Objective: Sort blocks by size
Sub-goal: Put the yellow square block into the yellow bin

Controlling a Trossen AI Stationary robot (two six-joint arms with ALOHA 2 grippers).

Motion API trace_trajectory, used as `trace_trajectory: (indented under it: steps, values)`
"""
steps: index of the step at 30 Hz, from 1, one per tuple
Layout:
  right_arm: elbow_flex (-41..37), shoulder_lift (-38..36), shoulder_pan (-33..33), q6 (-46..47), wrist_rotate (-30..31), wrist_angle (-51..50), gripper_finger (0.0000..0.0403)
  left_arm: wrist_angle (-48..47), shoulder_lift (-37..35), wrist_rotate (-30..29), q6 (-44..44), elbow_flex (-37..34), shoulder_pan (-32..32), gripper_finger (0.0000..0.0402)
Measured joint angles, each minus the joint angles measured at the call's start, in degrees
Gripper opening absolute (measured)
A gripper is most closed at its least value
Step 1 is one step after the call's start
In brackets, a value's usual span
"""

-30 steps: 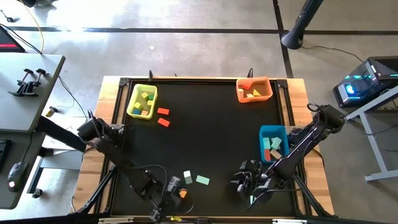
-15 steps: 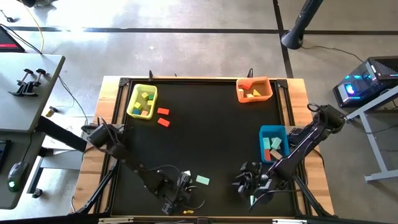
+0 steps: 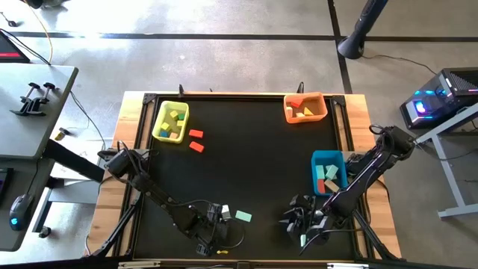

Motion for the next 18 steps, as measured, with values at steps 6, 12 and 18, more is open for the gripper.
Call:
trace_trajectory:
  steps: [6, 12, 18]
  values:
    - [0.00, 0.00, 0.00, -0.02, 0.02, -1.28, 0.0193, -5.02, -1.00, 1.73, -7.61, 0.02, 0.12, 0.0124]
    - [0.00, 0.00, 0.00, -0.02, 0.28, -1.97, 0.0193, -16.19, -6.34, -4.70, -11.14, -0.11, 1.26, 0.0105]
    - [0.01, 0.00, -0.25, 0.07, 1.46, -2.28, 0.0193, -26.48, -17.97, -10.56, -14.06, -0.11, 5.19, 0.0105]
